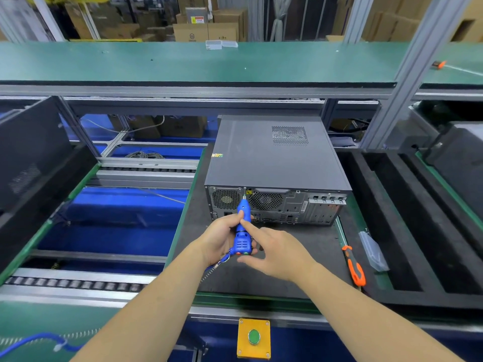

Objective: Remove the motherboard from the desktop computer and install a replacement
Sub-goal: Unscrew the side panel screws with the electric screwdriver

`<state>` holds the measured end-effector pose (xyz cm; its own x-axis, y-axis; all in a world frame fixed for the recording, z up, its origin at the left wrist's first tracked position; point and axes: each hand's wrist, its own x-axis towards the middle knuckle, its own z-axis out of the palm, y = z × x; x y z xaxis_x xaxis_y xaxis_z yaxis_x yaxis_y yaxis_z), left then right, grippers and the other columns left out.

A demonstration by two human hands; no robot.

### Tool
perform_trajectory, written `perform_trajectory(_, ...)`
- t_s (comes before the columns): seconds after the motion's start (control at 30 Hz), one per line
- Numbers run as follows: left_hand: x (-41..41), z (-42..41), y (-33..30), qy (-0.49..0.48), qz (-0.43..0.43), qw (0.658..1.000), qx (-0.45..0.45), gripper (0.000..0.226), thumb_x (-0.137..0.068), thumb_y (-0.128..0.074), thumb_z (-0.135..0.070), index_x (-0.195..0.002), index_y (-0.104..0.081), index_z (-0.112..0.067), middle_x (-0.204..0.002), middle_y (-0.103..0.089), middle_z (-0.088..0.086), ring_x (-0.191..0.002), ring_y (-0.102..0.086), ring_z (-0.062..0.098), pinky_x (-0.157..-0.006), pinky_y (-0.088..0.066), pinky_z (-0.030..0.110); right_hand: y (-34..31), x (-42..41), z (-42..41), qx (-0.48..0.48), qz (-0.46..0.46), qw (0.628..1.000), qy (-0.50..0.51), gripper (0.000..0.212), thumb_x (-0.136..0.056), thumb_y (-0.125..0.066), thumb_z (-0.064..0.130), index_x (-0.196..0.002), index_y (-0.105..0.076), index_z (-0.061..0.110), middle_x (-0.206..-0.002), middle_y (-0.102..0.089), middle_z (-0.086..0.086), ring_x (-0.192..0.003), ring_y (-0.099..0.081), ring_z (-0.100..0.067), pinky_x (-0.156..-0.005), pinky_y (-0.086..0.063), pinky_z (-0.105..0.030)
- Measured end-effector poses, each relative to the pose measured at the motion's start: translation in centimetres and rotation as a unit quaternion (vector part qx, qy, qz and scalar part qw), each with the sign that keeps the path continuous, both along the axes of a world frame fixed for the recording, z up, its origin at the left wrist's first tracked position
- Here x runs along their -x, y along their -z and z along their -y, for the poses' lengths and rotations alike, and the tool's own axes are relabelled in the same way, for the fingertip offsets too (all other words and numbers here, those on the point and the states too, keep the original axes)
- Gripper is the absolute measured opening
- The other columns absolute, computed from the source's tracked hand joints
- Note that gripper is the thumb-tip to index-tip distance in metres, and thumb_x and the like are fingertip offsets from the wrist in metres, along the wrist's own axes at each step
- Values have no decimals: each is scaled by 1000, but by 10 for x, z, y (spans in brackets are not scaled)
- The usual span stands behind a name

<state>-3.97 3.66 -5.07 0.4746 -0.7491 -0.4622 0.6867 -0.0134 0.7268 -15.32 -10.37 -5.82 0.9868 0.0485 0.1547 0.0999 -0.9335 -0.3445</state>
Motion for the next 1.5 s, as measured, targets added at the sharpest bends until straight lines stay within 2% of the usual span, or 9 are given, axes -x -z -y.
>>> perform_trajectory(0.17,-1,0,-1,-4,13,1000,-8,32,-98,-54,-30,-117,-50,-5,-84,-61,21,-65,-60,33,-60,-56,46,-4,-5,-11,-58,25,998,30,59,-80,-56,60,-129,-41,32,-79,-59,15,-71,-61,-16,-60,-48,-32)
perform_trajectory(0.4,-1,-5,-1,2,33,999,-15,23,-101,-53,-26,-114,-50,-7,-83,-62,21,-63,-61,34,-59,-57,47,-2,-6,-17,-69,23,997,25,53,-80,-60,53,-123,-44,27,-70,-57,14,-66,-59,-18,-59,-50,-35)
perform_trajectory(0.63,1,-2,-5,3,21,1000,-19,16,-103,-49,-23,-108,-48,-8,-87,-59,22,-67,-59,35,-66,-55,48,-1,-6,-7,-56,-3,998,22,66,-77,-60,65,-130,-36,34,-90,-67,11,-77,-63,-17,-66,-52,-36)
perform_trajectory(0.73,3,-2,-6,-1,22,999,-27,16,-104,-47,-22,-111,-49,-8,-86,-58,22,-65,-60,33,-60,-56,44,0,-2,-3,-148,-32,988,25,57,-75,-61,68,-122,-40,43,-85,-63,13,-71,-59,-10,-65,-52,-32)
perform_trajectory(0.83,6,-3,-5,0,22,999,-39,20,-104,-46,-24,-115,-50,-7,-81,-60,18,-62,-61,32,-59,-57,44,0,-7,0,-280,19,952,120,25,-84,-57,56,-97,-55,36,-75,-64,9,-65,-56,-10,-65,-50,-31)
perform_trajectory(0.93,9,-6,-2,3,15,999,-51,28,-105,-45,-26,-125,-49,-8,-80,-59,18,-63,-61,34,-64,-58,49,-4,-19,2,-311,7,929,202,14,-92,-62,38,-84,-63,26,-72,-66,6,-67,-60,-11,-70,-51,-34)
perform_trajectory(1.13,11,-11,-1,1,14,999,-45,38,-104,-46,-27,-135,-46,-5,-81,-58,18,-63,-61,33,-63,-58,48,-26,-53,-8,-549,-59,787,275,17,-97,-60,24,-82,-69,24,-80,-73,0,-72,-67,-12,-81,-58,-39)
perform_trajectory(1.3,5,-23,-4,1,8,1000,-25,22,-98,-54,-28,-112,-48,-12,-82,-58,19,-65,-62,34,-66,-58,49,-35,-92,-8,-634,-70,686,349,17,-97,-60,27,-88,-66,13,-84,-71,-3,-78,-65,-15,-77,-55,-33)
perform_trajectory(1.5,-2,-32,-3,3,4,1000,-20,27,-93,-58,-28,-113,-48,-14,-83,-57,20,-65,-61,36,-67,-58,51,-30,-111,-12,-715,-107,596,348,21,-99,-59,26,-97,-66,6,-90,-71,-8,-77,-64,-18,-69,-52,-31)
